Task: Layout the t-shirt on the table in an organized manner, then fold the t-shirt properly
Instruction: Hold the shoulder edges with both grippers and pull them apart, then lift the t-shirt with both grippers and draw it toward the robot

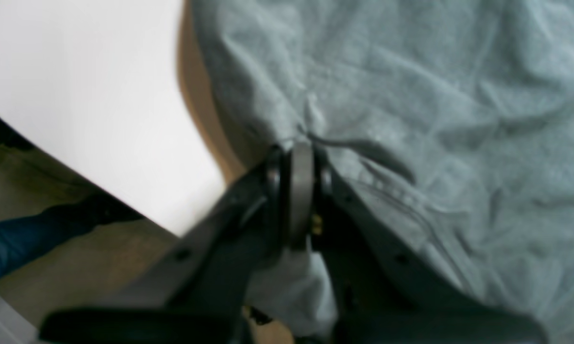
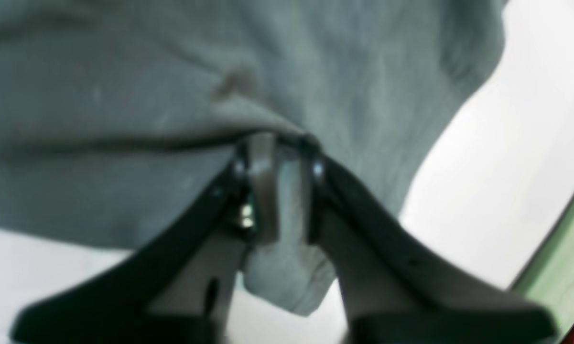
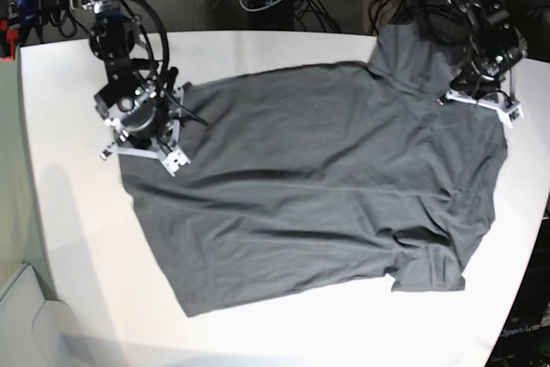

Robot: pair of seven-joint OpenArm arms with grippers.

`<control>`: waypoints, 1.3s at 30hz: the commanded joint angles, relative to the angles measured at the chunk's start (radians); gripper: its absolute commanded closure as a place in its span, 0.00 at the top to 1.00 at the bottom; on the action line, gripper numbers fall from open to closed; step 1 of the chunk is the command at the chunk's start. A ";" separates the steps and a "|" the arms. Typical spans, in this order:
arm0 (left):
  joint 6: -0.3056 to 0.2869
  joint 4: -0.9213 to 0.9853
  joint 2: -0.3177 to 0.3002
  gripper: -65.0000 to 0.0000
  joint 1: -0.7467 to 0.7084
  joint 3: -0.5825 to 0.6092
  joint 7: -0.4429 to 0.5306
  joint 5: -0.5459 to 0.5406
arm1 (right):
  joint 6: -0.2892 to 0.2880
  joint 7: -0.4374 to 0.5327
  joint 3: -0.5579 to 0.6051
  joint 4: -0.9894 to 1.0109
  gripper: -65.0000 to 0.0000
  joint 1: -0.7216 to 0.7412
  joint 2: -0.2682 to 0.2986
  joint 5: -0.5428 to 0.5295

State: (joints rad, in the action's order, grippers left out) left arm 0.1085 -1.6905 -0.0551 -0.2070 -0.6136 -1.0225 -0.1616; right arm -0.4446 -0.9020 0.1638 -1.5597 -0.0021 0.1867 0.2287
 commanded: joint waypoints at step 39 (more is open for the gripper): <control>0.003 -0.156 0.157 0.01 -0.067 0.384 -0.042 -0.003 | 0.005 0.143 0.293 0.804 0.02 0.724 -0.284 0.005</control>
State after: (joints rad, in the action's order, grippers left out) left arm 0.1162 -1.8240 0.0967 -0.2829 -0.2302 -1.0798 -0.1543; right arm -0.4416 -0.7776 0.4583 -0.7341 0.6830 -0.0807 0.2394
